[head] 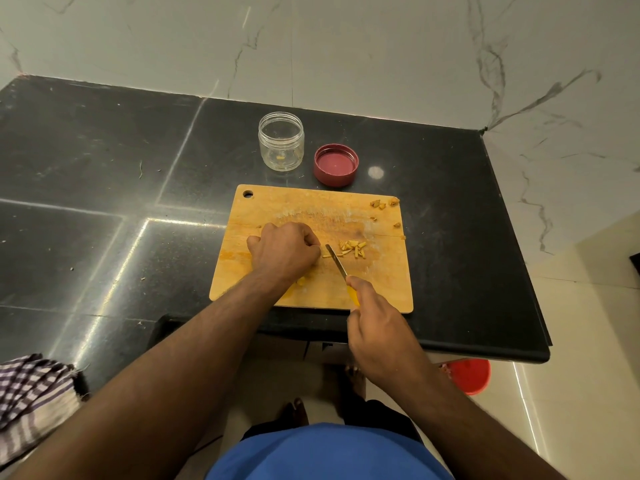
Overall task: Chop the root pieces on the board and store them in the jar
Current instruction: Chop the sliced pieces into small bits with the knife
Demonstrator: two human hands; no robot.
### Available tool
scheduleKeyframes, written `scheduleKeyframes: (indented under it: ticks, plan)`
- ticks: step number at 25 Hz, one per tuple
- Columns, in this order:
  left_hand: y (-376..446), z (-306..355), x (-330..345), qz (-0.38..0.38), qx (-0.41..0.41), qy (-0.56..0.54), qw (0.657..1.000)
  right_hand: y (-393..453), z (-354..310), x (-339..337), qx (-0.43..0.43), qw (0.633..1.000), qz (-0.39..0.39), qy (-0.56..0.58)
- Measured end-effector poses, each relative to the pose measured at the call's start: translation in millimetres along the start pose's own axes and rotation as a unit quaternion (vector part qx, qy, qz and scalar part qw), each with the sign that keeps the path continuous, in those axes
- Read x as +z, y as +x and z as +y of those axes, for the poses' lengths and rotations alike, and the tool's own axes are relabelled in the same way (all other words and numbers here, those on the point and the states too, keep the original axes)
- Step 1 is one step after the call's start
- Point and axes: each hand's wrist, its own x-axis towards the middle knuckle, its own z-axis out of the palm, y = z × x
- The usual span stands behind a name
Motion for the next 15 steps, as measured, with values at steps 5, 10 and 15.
scheduleKeyframes:
  ticks: [5, 10, 15]
  plan:
    - [0.6, 1.7, 1.0, 0.005, -0.003, 0.0, 1.0, 11.9, -3.9, 7.5, -0.006, 1.0, -0.007, -0.015]
    - [0.0, 4.8, 1.9, 0.009, -0.008, 0.011, 1.0, 2.1, -2.1, 9.3, -0.004, 0.999, -0.015, -0.044]
    - [-1.3, 4.1, 2.8, 0.007, -0.006, 0.01, 1.0, -17.1, 3.5, 4.9, -0.021, 0.998, 0.002, -0.058]
